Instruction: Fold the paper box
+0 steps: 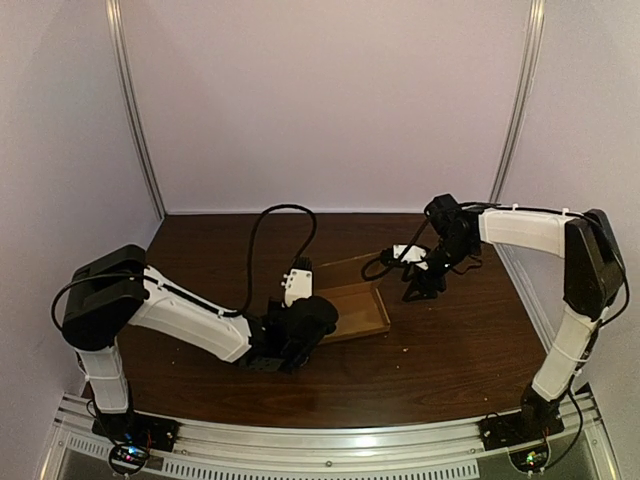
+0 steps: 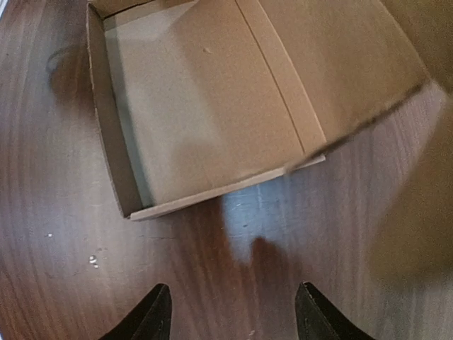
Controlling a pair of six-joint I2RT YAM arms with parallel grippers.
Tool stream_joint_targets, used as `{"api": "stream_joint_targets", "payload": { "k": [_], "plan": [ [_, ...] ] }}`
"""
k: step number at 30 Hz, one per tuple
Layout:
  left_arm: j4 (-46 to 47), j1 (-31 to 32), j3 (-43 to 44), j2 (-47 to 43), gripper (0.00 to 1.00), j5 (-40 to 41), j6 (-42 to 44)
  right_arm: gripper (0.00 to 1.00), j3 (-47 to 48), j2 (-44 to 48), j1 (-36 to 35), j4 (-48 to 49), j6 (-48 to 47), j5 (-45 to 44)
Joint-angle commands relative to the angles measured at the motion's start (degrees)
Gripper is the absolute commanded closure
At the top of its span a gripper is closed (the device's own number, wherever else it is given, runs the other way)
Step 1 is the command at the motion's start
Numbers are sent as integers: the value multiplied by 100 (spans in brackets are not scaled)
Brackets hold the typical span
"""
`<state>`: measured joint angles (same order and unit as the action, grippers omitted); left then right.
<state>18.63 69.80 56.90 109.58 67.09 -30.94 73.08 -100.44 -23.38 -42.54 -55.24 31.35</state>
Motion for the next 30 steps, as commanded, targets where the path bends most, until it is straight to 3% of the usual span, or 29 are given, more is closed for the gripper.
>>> {"api": "stream_joint_targets", "payload": {
  "k": [1,7,15,22,27,30],
  "plan": [
    [172,-147,-286,251,100,-1314,635,40,294,-187,-27,328,-280,-164],
    [161,-161,-97,579,100,-1317,273,39,76,145,-22,411,-21,-98],
    [-181,-188,484,863,100,-864,283,44,-930,450,280,1012,-1106,-783],
    [-41,-473,453,844,100,-1241,579,44,-1317,895,357,556,-1692,-1061],
    [442,-711,343,887,100,-1741,936,54,-1982,894,110,1008,-2206,-1420],
    [420,-780,435,935,100,-1820,1067,67,-2043,568,-307,1529,-2161,-2013]
  ]
}}
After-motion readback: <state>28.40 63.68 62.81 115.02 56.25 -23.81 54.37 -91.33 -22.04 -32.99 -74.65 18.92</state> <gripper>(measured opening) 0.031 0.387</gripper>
